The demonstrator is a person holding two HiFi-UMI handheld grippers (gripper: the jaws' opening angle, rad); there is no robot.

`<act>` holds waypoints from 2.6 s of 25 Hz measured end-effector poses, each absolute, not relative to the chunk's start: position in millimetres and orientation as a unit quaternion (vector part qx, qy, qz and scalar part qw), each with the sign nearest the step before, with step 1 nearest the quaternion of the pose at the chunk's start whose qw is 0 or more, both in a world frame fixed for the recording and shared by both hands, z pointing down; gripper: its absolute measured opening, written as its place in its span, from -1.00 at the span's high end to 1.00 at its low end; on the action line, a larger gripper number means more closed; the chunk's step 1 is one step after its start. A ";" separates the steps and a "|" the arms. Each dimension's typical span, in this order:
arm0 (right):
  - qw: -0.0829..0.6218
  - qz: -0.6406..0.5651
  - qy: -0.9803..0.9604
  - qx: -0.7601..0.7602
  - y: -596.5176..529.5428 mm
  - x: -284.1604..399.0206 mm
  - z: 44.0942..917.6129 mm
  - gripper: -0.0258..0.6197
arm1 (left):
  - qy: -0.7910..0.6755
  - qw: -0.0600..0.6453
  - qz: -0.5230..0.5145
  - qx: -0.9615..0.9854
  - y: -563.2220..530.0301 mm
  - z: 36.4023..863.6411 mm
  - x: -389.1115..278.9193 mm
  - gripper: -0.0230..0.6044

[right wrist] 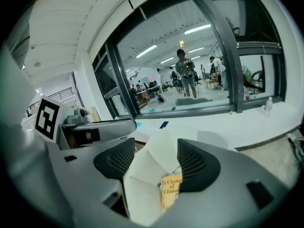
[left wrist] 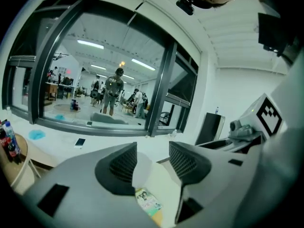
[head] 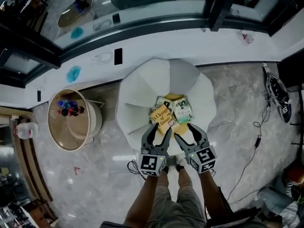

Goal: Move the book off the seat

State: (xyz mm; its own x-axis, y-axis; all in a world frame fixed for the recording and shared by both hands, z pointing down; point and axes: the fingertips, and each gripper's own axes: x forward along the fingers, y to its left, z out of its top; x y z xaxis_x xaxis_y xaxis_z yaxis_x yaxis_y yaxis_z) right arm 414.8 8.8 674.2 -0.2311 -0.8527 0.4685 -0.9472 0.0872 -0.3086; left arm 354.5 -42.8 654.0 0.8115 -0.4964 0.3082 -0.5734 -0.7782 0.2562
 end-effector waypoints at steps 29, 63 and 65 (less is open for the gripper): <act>0.151 0.432 -0.727 0.512 44.8 390.6 1070.8 0.08 | -0.260 0.328 0.271 0.867 6.2 1061.5 316.6 0.24; 0.276 0.375 -0.744 0.478 17.6 396.0 1242.3 -0.25 | -0.300 0.532 0.298 0.734 27.1 1239.5 295.7 -0.10; 0.253 0.416 -0.755 0.439 20.7 385.1 1248.6 -0.25 | -0.299 0.535 0.288 0.735 21.8 1241.2 296.8 -0.11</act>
